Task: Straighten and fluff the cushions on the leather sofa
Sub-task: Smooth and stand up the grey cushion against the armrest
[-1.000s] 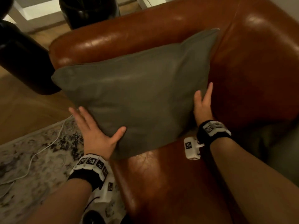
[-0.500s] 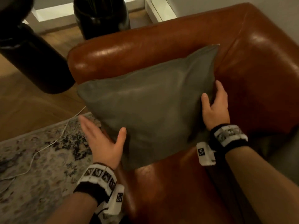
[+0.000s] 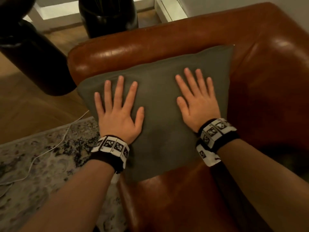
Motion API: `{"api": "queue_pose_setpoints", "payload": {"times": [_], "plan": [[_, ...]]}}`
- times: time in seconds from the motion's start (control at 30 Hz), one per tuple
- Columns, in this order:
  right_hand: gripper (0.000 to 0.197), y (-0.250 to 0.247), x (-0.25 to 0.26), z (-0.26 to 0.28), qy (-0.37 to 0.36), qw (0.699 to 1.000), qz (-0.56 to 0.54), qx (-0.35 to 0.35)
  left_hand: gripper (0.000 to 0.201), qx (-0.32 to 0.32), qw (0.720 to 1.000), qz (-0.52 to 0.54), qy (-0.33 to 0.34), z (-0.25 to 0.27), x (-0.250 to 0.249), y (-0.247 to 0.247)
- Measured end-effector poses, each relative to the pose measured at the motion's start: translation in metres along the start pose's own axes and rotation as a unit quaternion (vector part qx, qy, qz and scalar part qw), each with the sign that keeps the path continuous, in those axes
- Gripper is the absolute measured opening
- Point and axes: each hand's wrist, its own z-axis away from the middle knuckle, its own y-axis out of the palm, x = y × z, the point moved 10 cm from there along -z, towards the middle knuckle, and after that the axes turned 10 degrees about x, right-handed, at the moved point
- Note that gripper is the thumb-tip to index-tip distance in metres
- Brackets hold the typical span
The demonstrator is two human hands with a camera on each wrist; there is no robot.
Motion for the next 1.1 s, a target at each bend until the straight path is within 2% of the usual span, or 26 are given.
{"api": "queue_pose_setpoints", "payload": {"times": [0.13,0.2,0.3,0.37,0.43,0.5,0.57,0.67,0.77,0.87,0.93,1.0,1.03,1.1], "plan": [[0.060,0.004,-0.080,-0.007,0.159,0.984,-0.074,0.045,0.069,0.020,1.000,0.013,-0.018,0.000,0.010,0.003],[0.061,0.007,-0.098,-0.006,0.182,0.976,-0.096,0.076,0.070,0.030,0.999,0.010,-0.017,0.000,0.007,0.003],[0.064,-0.006,-0.091,-0.001,0.187,0.973,-0.109,0.084,0.070,0.035,0.999,0.020,-0.033,0.005,0.004,-0.002],[0.068,-0.023,-0.055,0.002,0.145,0.983,-0.103,0.051,0.072,0.024,0.999,0.033,-0.032,0.010,-0.009,-0.012],[0.065,-0.032,0.007,0.003,0.043,0.996,-0.070,0.026,0.071,0.022,0.999,0.028,0.016,0.013,-0.040,-0.017],[0.060,-0.024,0.042,-0.004,-0.030,0.998,-0.018,0.045,0.067,0.025,0.998,0.006,0.062,0.009,-0.061,-0.013],[0.058,-0.015,0.017,-0.020,-0.004,0.997,-0.011,0.078,0.066,0.033,0.999,-0.003,0.037,-0.004,-0.046,-0.009],[0.061,-0.004,-0.072,-0.025,0.127,0.985,-0.051,0.109,0.069,0.032,0.999,0.010,-0.022,-0.017,0.002,-0.010],[0.063,-0.002,-0.109,-0.014,0.183,0.971,-0.067,0.136,0.070,0.042,0.999,0.002,-0.015,-0.019,0.013,-0.010],[0.066,-0.014,-0.069,0.005,0.189,0.975,-0.088,0.081,0.069,0.044,0.999,0.005,-0.017,-0.018,0.011,-0.007],[0.070,-0.010,0.004,0.030,0.109,0.990,-0.073,0.047,0.069,0.040,0.999,0.005,-0.013,-0.018,0.011,-0.006],[0.068,0.011,0.075,0.058,0.019,0.997,-0.056,0.052,0.068,0.030,0.999,0.006,-0.007,-0.018,0.012,-0.005],[0.066,0.023,0.090,0.068,0.008,0.997,-0.053,0.053,0.068,0.025,1.000,0.007,-0.003,-0.018,0.012,-0.004],[0.066,0.042,0.069,0.079,0.062,0.994,-0.079,0.032,0.068,0.011,1.000,0.007,0.001,-0.019,0.012,-0.004]]}}
